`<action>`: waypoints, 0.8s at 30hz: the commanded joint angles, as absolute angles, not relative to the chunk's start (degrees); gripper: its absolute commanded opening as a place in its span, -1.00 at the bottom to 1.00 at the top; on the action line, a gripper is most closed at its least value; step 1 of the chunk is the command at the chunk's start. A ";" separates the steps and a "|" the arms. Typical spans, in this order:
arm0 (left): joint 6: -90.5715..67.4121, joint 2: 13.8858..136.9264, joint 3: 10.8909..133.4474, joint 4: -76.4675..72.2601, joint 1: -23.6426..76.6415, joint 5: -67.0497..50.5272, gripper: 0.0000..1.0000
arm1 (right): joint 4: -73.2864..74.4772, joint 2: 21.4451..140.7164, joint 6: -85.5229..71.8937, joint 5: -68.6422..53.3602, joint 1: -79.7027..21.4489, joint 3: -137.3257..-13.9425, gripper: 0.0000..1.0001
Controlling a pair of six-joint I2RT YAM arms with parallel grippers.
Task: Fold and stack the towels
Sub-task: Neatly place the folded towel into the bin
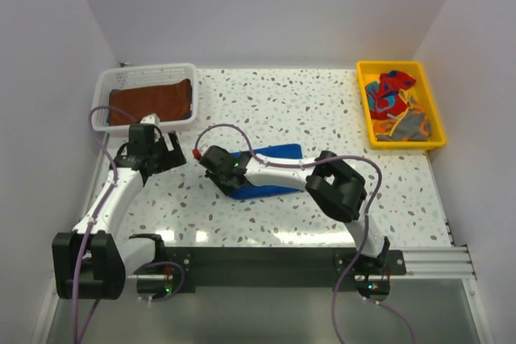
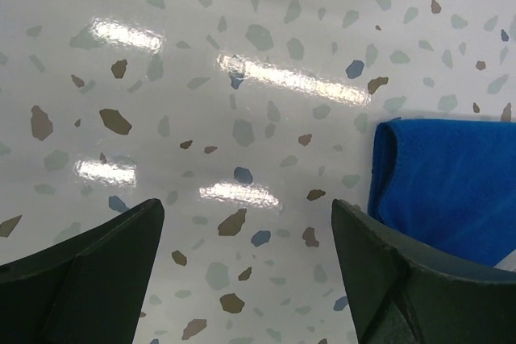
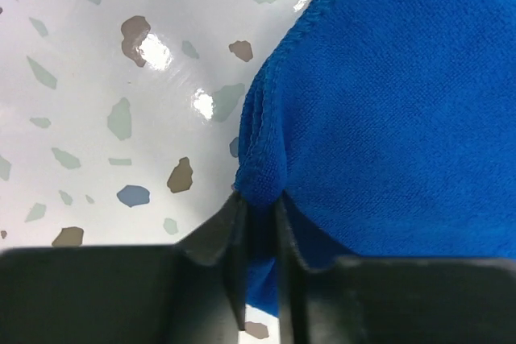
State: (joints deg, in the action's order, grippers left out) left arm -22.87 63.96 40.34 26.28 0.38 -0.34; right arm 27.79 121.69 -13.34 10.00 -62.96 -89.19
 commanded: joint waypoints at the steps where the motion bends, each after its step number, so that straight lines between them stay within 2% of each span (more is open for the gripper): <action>1: -22.67 64.51 39.03 23.64 0.00 -5.35 0.80 | 27.34 120.68 -14.85 9.32 -61.62 -84.38 -0.79; 3: -23.99 64.51 38.06 22.15 0.00 -9.90 0.80 | 23.84 117.34 -14.94 7.39 -60.82 -81.93 -0.98; 4: -25.65 64.51 36.93 21.54 0.00 -11.24 0.80 | 22.69 116.03 -15.38 6.86 -60.21 -81.22 -1.00; 10: -35.93 65.30 32.17 13.28 2.79 -20.47 0.83 | 13.63 109.61 -17.22 3.52 -58.45 -74.80 -1.00; 16: -48.05 68.11 29.72 3.97 10.71 -20.48 0.85 | 5.37 105.56 -19.77 2.63 -57.92 -68.91 -1.00; 24: -55.80 72.15 26.72 -6.06 13.62 -19.33 0.85 | -3.06 103.01 -22.23 2.02 -57.74 -63.02 -1.00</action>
